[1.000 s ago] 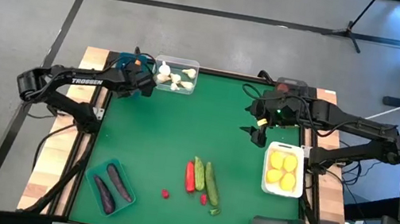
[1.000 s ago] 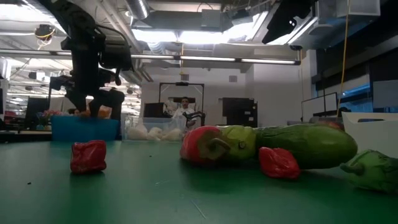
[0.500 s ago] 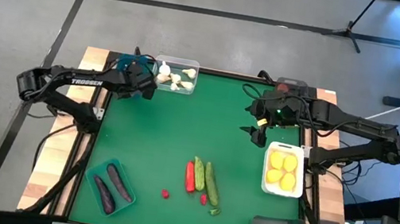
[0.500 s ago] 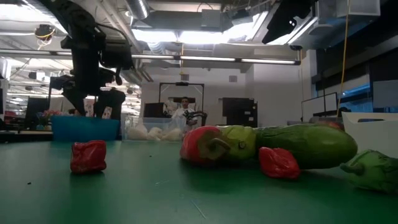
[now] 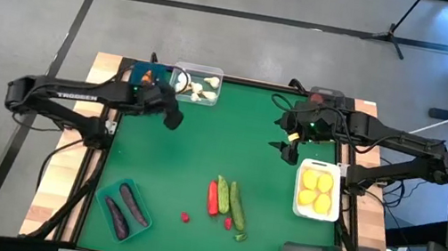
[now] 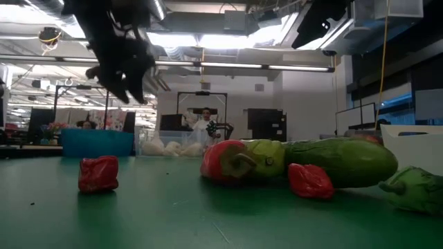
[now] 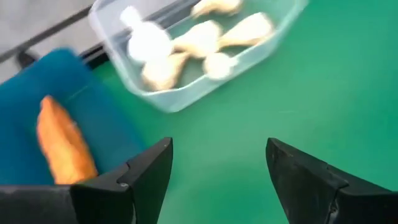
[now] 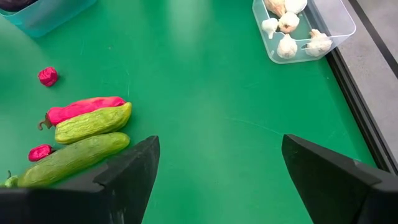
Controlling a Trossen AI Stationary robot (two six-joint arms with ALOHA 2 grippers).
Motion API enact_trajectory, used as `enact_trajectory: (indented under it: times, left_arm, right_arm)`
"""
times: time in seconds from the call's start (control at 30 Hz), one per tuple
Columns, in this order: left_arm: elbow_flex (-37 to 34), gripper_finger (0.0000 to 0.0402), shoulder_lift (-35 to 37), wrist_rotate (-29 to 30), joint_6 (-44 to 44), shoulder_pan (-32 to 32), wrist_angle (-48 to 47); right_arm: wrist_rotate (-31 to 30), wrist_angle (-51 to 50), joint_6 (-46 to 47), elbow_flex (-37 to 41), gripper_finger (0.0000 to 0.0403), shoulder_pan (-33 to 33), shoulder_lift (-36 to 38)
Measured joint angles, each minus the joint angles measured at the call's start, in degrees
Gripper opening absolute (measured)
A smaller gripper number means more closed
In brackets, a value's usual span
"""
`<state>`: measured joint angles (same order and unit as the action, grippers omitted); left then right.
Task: Sort produce into baskets
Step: Put the red bell pepper into the blue bin
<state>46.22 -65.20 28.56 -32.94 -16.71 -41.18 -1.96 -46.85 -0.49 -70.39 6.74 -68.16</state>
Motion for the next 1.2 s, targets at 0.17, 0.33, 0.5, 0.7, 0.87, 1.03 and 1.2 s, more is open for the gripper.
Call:
enact_trajectory:
  times: [0.17, 0.33, 0.5, 0.7, 0.87, 1.03, 1.2]
  left_arm:
    - [0.3, 0.0253, 3.4, -4.2, 8.9, 6.8, 1.7]
    - [0.1, 0.0253, 2.0, -17.5, 22.2, 15.9, 10.6]
    - [0.1, 0.0253, -4.2, -21.8, 32.4, 24.9, 22.7]
    - [0.1, 0.0253, -13.2, -22.1, 45.4, 31.6, 30.6]
    - [3.4, 0.0253, -20.2, -22.0, 53.4, 33.4, 33.3]
    - [7.8, 0.0253, -25.7, -22.1, 62.0, 33.7, 32.9]
    - [11.4, 0.0253, -30.1, -26.0, 68.4, 33.5, 31.7]
  right_arm:
    - [0.0, 0.0, 0.1, 0.0, 0.0335, 0.0, 0.0]
    - [0.0, 0.0, 0.2, 0.0, 0.0335, 0.0, 0.0]
    - [0.0, 0.0, 0.2, 0.0, 0.0335, 0.0, 0.0]
    - [0.0, 0.1, 0.2, 0.0, 0.0335, 0.0, 0.0]
    - [0.0, 0.1, 0.2, 0.0, 0.0335, 0.0, 0.0]
    - [0.0, 0.1, 0.2, 0.0, 0.0335, 0.0, 0.0]
    - [0.0, 0.1, 0.7, 0.0, 0.0335, 0.0, 0.0]
